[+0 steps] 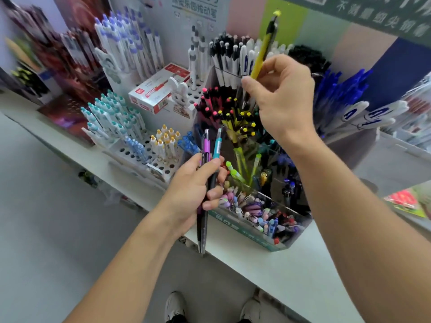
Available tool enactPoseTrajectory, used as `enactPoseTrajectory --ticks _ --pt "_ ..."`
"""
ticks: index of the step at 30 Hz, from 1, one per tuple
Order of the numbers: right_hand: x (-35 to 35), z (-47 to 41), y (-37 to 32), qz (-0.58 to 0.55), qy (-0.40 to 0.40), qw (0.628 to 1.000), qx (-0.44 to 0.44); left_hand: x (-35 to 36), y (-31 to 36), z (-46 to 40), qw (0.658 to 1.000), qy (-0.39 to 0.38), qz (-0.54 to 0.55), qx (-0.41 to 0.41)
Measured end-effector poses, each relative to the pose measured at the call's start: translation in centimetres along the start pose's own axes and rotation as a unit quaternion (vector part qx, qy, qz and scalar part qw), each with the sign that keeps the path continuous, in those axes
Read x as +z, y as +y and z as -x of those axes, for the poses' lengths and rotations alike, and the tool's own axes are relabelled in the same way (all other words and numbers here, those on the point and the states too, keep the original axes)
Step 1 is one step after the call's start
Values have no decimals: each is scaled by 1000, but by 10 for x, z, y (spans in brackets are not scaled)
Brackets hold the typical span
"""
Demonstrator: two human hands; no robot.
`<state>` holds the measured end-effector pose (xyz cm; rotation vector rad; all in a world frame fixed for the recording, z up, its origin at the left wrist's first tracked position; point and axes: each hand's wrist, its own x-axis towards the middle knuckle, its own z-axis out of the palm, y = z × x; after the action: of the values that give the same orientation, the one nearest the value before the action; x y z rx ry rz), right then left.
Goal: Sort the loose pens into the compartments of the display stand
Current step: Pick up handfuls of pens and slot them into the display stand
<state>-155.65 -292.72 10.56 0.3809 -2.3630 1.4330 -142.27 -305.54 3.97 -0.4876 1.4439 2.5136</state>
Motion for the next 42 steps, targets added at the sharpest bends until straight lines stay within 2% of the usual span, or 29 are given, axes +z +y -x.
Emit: enactPoseTrajectory --ticks 7,15,19,27,33,35,39,42 --pt "24 1 16 70 1 998 5 -11 -7 -4 999 24 -31 23" --pt "21 -5 7 233 -48 971 -19 -27 -4 -12 993 42 -99 44" --pt "17 -7 7 249 -48 967 -12 -28 -5 -12 991 40 -121 51" --pt "11 -7 11 297 -147 943 42 -39 -14 -7 983 38 -173 50" --pt "12 -5 4 260 -79 962 -24 -50 -19 -4 978 68 -196 17" --pt "11 -6 3 270 -104 957 -13 -49 -19 -4 977 65 -204 4" --pt "16 -7 9 350 -187 918 -20 -42 -15 -3 984 27 -176 -20" --pt "19 -6 14 313 -171 933 -52 -39 -14 -2 994 -4 -102 -46"
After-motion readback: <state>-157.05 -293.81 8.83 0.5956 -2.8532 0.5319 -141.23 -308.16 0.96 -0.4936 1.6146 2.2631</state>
